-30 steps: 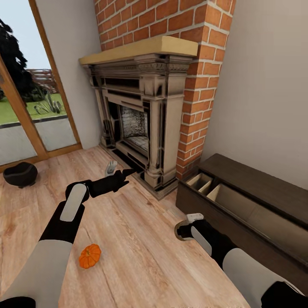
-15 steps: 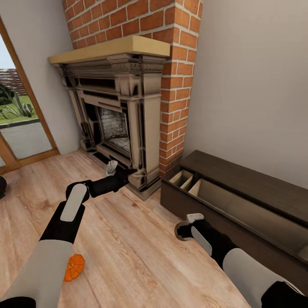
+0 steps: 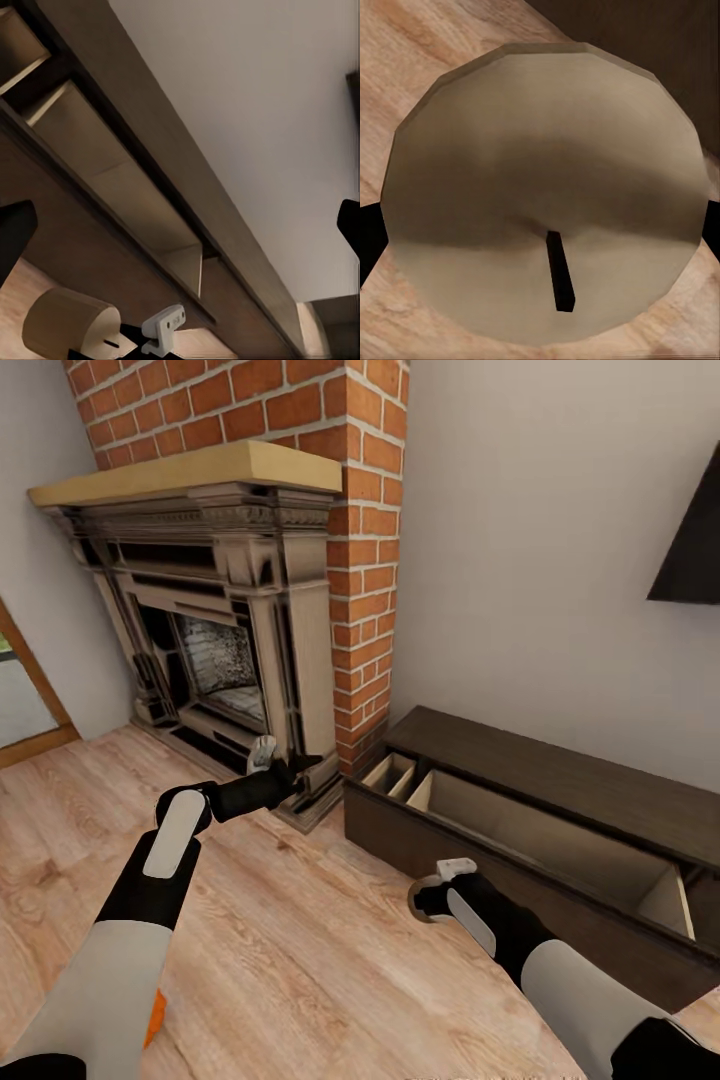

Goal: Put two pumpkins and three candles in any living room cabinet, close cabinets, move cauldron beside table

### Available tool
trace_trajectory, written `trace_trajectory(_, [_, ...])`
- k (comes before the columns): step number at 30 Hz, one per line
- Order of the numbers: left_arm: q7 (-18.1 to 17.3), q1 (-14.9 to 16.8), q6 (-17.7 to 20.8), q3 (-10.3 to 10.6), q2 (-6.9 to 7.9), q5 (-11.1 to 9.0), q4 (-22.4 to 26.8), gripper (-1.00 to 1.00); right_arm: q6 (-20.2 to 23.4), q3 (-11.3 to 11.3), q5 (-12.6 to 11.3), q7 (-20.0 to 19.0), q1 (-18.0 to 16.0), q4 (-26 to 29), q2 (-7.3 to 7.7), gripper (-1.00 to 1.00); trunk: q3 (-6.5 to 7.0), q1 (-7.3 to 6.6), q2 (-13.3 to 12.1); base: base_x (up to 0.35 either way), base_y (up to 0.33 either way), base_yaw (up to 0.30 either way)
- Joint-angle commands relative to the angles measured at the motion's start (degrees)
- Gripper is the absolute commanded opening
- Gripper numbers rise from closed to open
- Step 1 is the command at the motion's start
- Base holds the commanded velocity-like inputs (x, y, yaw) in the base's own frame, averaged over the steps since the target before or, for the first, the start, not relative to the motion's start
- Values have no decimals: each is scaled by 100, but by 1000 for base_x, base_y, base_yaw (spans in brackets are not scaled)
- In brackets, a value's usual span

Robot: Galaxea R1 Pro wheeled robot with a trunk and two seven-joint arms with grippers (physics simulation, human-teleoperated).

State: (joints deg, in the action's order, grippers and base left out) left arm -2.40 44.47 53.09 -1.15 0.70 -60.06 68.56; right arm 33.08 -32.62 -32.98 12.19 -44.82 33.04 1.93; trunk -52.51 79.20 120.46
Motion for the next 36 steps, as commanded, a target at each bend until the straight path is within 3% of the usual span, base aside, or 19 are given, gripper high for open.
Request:
trace_trajectory(1, [0,0,0,-1,3,-1,8,100,-1,1,2,-4,0,0,0,-100,0,0,0,51,262,-287])
trace_trajectory(36, [3,0,0,1,0,3,18,100,-3,17,0,7,-5,27,22,-100,0,0,0,25,29,-253])
